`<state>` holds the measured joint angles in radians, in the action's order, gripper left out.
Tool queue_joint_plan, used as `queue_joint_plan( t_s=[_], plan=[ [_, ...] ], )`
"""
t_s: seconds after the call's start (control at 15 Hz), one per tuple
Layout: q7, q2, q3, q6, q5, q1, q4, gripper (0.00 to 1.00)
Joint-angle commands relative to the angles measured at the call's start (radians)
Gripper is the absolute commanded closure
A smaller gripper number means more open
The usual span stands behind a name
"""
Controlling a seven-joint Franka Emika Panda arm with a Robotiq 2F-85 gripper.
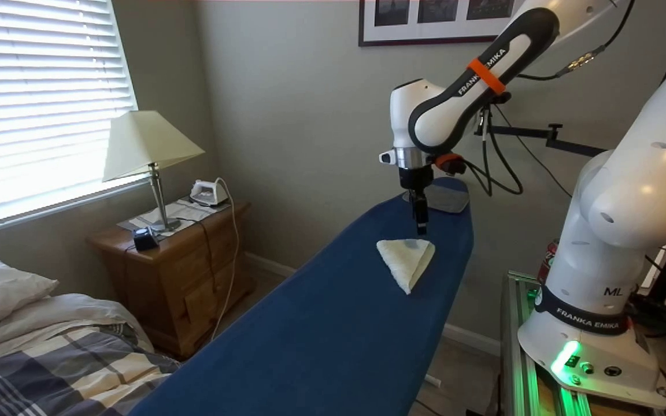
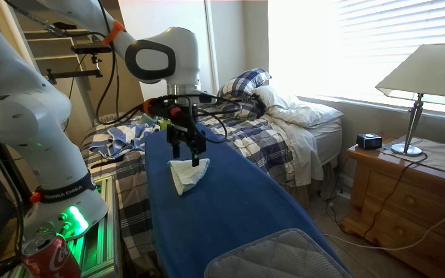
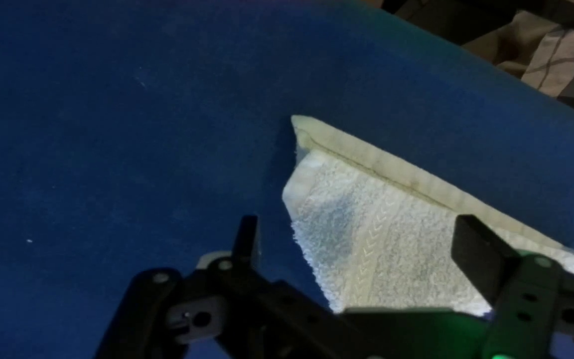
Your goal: Place the orange object on the cloth then fold the cloth corner to corner twice
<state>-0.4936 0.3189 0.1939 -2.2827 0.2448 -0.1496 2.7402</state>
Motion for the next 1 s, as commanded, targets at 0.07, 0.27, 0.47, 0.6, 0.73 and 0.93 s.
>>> queue_joint_plan(
  t_s=[0.07,0.27,0.47,0.6,0.73,0.93],
  plan=[
    [0.052,0.106,-0.019,0.017,-0.017,0.021,0.01,0.0],
    [0.096,0.182,-0.038,0.037,-0.023,0.033,0.015,0.0],
    [0.15,0.247,-0.058,0.049,-0.042,0.05,0.012,0.0],
    [0.191,0.275,-0.067,0.053,-0.073,0.066,0.006,0.0],
    [0.229,0.297,-0.076,0.051,-0.097,0.077,0.007,0.0],
    [0.278,0.315,-0.089,0.052,-0.128,0.09,0.002,0.0]
  ],
)
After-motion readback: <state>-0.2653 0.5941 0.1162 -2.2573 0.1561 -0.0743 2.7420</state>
